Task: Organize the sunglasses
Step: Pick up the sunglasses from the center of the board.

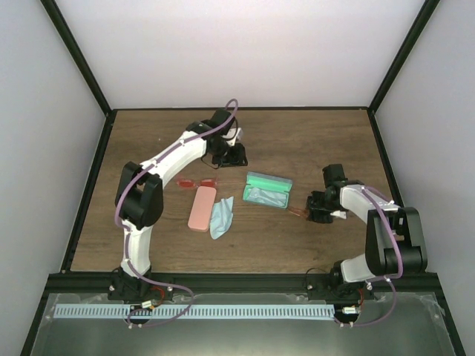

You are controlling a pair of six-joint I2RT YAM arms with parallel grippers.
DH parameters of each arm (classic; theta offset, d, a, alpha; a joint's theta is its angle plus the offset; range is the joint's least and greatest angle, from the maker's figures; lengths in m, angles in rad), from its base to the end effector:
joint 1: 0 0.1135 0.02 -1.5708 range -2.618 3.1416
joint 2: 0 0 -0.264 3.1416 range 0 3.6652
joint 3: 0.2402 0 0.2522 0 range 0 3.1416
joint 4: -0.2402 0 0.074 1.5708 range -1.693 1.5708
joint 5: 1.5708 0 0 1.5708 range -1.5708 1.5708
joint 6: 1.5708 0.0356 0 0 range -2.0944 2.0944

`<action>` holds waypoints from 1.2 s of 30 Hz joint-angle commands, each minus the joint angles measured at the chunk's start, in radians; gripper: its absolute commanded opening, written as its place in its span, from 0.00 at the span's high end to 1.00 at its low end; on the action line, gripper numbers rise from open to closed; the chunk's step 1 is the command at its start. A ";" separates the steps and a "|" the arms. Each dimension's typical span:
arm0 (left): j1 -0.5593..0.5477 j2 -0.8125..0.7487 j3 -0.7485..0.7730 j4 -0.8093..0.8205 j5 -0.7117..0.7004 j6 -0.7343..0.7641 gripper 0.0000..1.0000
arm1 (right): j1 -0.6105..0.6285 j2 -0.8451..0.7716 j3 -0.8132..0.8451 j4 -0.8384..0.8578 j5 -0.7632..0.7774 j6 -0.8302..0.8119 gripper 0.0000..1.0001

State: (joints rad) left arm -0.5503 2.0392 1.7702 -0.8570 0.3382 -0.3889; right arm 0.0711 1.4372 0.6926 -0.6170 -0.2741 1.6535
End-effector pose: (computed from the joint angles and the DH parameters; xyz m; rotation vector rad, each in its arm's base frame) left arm 0.3668 -0.2389 0.2447 0.3347 2.7922 -0.7154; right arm 0.2269 0.0258 0.1474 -2.1216 -2.1587 -0.5128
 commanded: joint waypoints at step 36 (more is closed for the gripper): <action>0.001 -0.075 -0.056 0.062 -0.044 -0.032 0.54 | 0.241 -0.094 0.047 0.241 -0.040 -0.207 0.69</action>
State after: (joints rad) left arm -0.5503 2.0090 1.7401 -0.8299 0.3084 -0.4110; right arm 0.2840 1.3674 0.7807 -0.5156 -0.2848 1.4136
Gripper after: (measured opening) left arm 0.458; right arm 0.310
